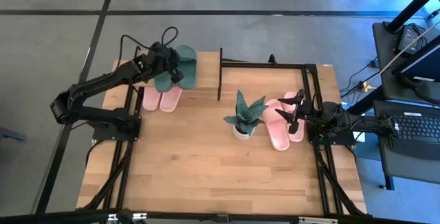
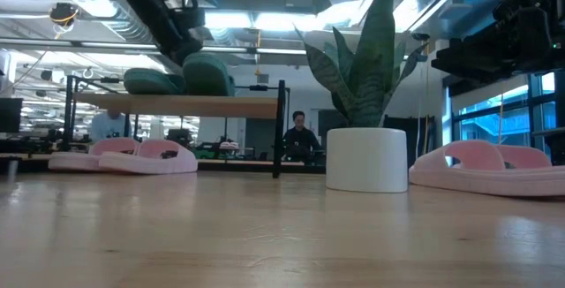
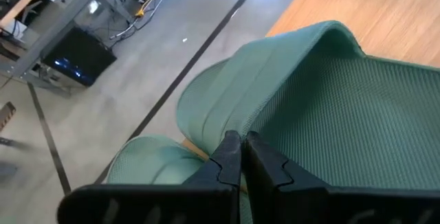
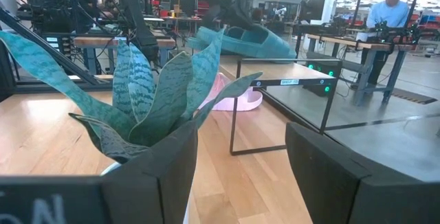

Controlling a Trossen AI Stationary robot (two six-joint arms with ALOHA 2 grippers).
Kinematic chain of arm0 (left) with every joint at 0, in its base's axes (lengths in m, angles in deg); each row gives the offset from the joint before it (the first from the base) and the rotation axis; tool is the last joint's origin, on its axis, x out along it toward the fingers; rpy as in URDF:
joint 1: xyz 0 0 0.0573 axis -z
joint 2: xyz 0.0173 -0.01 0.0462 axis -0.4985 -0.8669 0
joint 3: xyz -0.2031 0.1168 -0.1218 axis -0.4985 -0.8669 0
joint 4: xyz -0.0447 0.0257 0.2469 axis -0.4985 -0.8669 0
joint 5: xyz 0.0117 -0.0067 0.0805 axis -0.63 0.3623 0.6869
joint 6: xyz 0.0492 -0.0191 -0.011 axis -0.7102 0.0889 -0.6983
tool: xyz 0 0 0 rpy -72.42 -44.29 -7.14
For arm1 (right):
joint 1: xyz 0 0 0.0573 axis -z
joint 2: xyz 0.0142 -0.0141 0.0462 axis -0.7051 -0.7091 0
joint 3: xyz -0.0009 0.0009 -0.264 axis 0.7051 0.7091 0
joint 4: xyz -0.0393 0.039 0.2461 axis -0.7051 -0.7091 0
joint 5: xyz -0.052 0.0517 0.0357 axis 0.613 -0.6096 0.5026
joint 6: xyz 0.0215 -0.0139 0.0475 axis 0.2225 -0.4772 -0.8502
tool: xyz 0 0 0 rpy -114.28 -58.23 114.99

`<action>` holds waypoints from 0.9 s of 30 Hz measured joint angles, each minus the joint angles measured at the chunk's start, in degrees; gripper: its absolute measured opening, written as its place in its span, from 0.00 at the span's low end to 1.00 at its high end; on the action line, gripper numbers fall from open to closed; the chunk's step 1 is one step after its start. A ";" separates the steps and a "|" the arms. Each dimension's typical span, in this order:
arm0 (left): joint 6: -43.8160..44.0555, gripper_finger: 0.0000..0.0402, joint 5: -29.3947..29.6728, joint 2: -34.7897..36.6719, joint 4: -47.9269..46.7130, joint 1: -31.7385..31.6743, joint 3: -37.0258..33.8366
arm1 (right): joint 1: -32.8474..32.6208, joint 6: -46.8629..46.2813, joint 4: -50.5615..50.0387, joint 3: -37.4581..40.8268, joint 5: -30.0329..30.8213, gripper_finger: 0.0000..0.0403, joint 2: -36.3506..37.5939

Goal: Pick and place slides into the shelf
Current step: Put the green slipper on the shelf

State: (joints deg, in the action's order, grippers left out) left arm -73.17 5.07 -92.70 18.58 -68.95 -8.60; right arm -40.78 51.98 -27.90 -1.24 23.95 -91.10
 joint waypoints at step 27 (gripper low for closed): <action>0.02 0.16 0.33 -0.02 -1.99 -0.07 -0.29 | 0.01 -0.09 0.00 0.00 0.01 0.55 0.00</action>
State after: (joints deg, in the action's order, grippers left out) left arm -73.15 5.39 -92.72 16.59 -69.01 -8.88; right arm -40.77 51.89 -27.90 -1.24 23.96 -91.10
